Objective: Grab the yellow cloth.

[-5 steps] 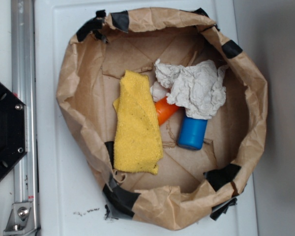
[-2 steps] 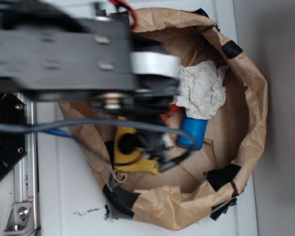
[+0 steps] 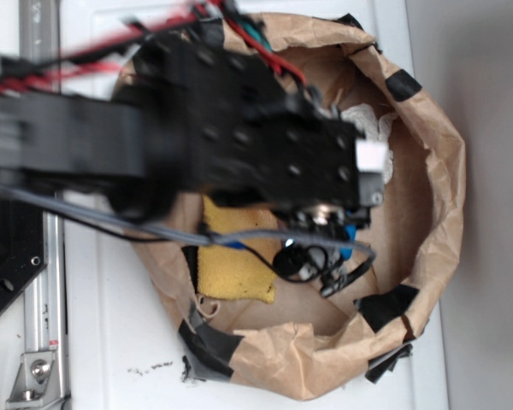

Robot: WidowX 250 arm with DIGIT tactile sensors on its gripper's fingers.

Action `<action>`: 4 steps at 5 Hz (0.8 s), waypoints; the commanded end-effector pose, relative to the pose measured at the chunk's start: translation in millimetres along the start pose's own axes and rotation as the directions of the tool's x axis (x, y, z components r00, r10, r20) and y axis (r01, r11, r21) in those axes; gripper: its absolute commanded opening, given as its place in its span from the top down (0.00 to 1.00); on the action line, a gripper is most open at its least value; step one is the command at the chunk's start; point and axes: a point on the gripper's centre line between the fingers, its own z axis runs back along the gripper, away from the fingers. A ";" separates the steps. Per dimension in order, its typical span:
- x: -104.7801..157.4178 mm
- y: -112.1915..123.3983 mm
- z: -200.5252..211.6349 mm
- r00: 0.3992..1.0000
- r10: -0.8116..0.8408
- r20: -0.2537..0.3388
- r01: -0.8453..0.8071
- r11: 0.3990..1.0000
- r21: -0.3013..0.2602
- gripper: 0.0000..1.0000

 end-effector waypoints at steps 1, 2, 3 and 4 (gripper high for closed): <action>-16.5 -17.9 -33.1 0.992 -0.114 -0.058 0.119 0.989 0.085 0.00; -22.4 -16.7 -36.0 0.986 -0.156 -0.056 0.160 0.985 0.072 1.00; -29.0 -8.3 -15.2 0.979 -0.201 -0.032 0.202 0.978 0.043 1.00; -30.5 9.8 8.0 0.977 -0.214 0.000 0.214 0.976 0.032 1.00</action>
